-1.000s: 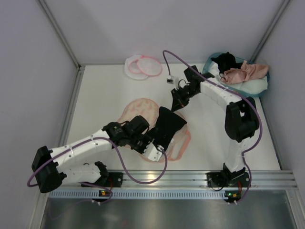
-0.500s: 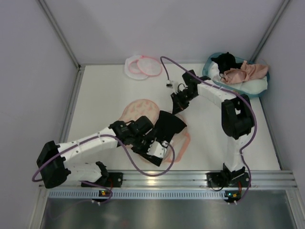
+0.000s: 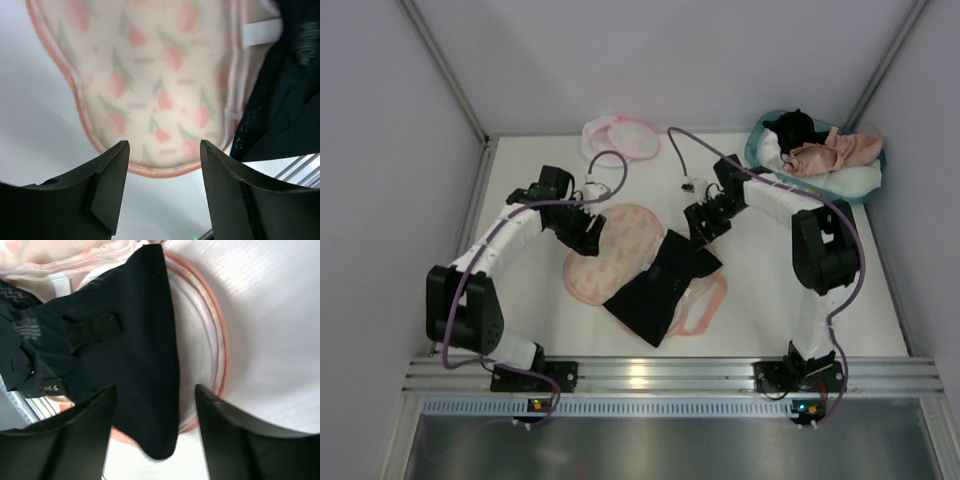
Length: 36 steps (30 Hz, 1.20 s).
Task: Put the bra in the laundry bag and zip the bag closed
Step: Adjust the bra at the center of the board.
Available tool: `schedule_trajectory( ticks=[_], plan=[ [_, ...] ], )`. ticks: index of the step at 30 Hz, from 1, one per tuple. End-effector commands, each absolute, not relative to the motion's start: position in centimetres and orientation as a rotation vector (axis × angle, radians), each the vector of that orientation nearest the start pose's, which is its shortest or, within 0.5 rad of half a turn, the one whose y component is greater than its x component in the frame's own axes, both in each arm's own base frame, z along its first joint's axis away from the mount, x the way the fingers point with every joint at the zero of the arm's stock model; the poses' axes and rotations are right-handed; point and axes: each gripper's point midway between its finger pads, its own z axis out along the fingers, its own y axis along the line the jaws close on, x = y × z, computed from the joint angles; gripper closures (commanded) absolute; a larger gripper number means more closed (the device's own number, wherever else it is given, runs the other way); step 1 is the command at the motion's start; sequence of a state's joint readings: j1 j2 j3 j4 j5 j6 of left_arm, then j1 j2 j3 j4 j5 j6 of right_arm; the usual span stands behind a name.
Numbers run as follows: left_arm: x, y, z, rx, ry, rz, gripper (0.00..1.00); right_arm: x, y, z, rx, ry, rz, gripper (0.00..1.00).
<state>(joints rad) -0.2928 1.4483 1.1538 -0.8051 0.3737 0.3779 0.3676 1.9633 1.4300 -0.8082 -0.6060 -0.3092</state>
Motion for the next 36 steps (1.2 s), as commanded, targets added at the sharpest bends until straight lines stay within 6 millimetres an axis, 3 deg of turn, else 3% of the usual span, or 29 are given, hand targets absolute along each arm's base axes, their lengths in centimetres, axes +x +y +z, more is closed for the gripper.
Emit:
schedule_trajectory(
  ticks=[1, 6, 9, 13, 17, 23, 27, 30, 36],
  plan=[
    [29.4, -11.9, 11.2, 0.699, 2.588, -0.646, 0.36, 34.0, 20.9, 10.0, -0.974, 2.480, 0.802, 0.32],
    [30.5, -9.0, 8.0, 0.508, 2.701, -0.775, 0.38, 35.3, 18.1, 10.7, -0.892, 2.490, 0.786, 0.29],
    [30.3, -9.1, 6.7, 0.512, 2.730, -0.816, 0.42, 35.3, 17.7, 10.9, -0.881, 2.478, 0.835, 0.35],
    [29.9, -9.5, 5.8, 0.500, 2.751, -0.874, 0.45, 35.3, 18.5, 11.4, -0.897, 2.446, 0.915, 0.45],
    [30.2, -9.1, 4.5, 0.456, 2.796, -0.839, 0.48, 36.4, 19.0, 10.8, -0.907, 2.452, 0.898, 0.44],
    [31.2, -9.5, 4.9, 0.419, 2.781, -0.857, 0.51, 38.2, 19.4, 9.2, -0.896, 2.471, 0.884, 0.31],
    [32.2, -9.0, 5.4, 0.400, 2.761, -0.846, 0.51, 37.5, 20.1, 8.5, -0.952, 2.473, 0.949, 0.30],
    [32.6, -8.5, 5.6, 0.381, 2.753, -0.839, 0.51, 36.5, 20.7, 8.8, -1.007, 2.442, 0.965, 0.33],
    [32.5, -8.6, 5.2, 0.368, 2.766, -0.857, 0.51, 35.2, 21.5, 9.8, -1.101, 2.392, 0.947, 0.52]
  ],
)
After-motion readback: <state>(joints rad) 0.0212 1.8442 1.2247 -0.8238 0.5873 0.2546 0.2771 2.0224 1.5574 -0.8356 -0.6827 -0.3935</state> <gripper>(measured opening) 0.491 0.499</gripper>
